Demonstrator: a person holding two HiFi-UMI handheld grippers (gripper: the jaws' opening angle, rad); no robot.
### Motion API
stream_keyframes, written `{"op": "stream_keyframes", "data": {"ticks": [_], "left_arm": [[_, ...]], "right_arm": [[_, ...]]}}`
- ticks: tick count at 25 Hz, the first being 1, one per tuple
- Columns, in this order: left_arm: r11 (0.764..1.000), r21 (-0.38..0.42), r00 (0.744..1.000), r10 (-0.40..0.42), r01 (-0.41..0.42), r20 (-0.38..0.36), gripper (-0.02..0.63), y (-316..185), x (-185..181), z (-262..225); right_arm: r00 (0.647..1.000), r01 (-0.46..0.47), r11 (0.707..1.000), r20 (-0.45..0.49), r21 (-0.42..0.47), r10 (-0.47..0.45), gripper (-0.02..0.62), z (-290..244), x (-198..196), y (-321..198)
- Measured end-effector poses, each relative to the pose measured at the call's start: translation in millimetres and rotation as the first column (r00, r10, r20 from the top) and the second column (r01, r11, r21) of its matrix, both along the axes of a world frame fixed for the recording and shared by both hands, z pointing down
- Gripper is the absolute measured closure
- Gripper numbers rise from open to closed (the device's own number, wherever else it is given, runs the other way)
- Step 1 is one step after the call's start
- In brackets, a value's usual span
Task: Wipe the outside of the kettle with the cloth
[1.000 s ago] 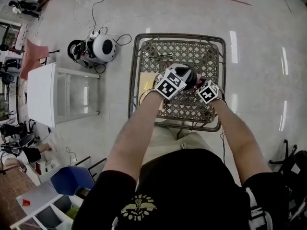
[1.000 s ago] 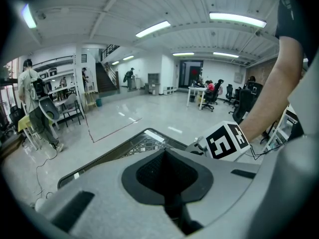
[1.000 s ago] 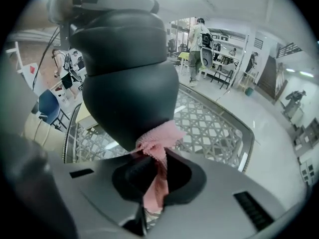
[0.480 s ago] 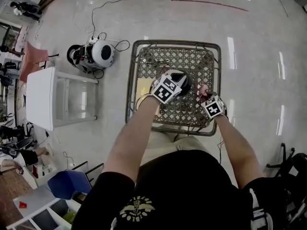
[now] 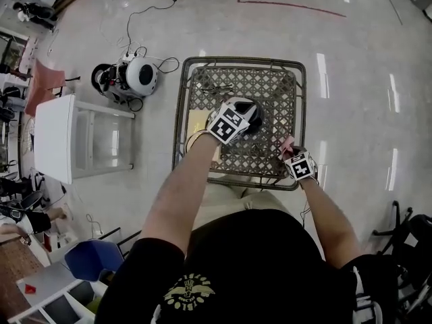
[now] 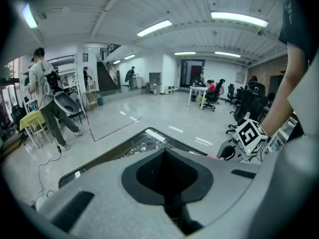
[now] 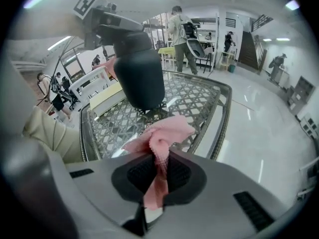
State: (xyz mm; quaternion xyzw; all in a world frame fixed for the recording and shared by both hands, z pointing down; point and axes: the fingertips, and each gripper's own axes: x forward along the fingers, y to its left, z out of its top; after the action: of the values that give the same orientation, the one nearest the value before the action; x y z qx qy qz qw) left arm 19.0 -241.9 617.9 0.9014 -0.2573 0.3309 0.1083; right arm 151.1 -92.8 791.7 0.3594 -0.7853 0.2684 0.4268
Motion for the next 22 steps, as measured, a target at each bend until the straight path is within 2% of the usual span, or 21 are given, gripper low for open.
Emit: {"op": "stream_keyframes", "data": {"ticks": [4, 7, 8, 10, 11, 13, 15, 17, 22], "left_arm": [[1.0, -0.005, 1.0, -0.004, 0.004, 0.003, 0.597, 1, 2, -1], [1.0, -0.002, 1.0, -0.005, 0.005, 0.005, 0.597, 0, 2, -3], [1.0, 0.008, 1.0, -0.003, 0.003, 0.012, 0.597, 0, 2, -2], [0.999, 0.051, 0.999, 0.004, -0.005, 0.032, 0.597, 1, 4, -3], [0.998, 0.068, 1.0, -0.003, 0.002, 0.025, 0.597, 1, 6, -5], [0.996, 0.064, 0.997, -0.06, 0.064, -0.056, 0.597, -1, 6, -17], [0.985, 0.053, 0.973, -0.153, 0.164, -0.174, 0.597, -2, -1, -35], [0.962, 0.061, 0.935, -0.242, 0.266, -0.257, 0.597, 0, -17, -53], [0.889, 0.061, 0.848, -0.408, 0.453, -0.339, 0.597, 27, -69, -74]], "right_arm": [[1.0, -0.014, 0.999, -0.016, -0.046, 0.014, 0.571, 19, 2, 20], [1.0, 0.008, 0.999, -0.012, -0.045, -0.008, 0.569, 20, -7, 24], [1.0, 0.011, 0.999, -0.001, -0.044, -0.011, 0.559, 19, -11, 24], [1.0, 0.008, 0.999, 0.017, -0.053, -0.007, 0.493, 17, -15, 25], [1.0, 0.01, 0.998, 0.02, -0.054, -0.009, 0.463, 15, -16, 25], [1.0, 0.016, 0.999, 0.02, -0.046, -0.015, 0.457, 9, -17, 25], [0.999, 0.009, 1.0, 0.031, -0.028, -0.009, 0.456, 0, -17, 23], [0.998, -0.012, 1.0, 0.054, -0.002, 0.012, 0.456, -13, -16, 17], [0.987, -0.072, 0.994, 0.148, 0.086, 0.059, 0.457, -65, -18, -7]]}}
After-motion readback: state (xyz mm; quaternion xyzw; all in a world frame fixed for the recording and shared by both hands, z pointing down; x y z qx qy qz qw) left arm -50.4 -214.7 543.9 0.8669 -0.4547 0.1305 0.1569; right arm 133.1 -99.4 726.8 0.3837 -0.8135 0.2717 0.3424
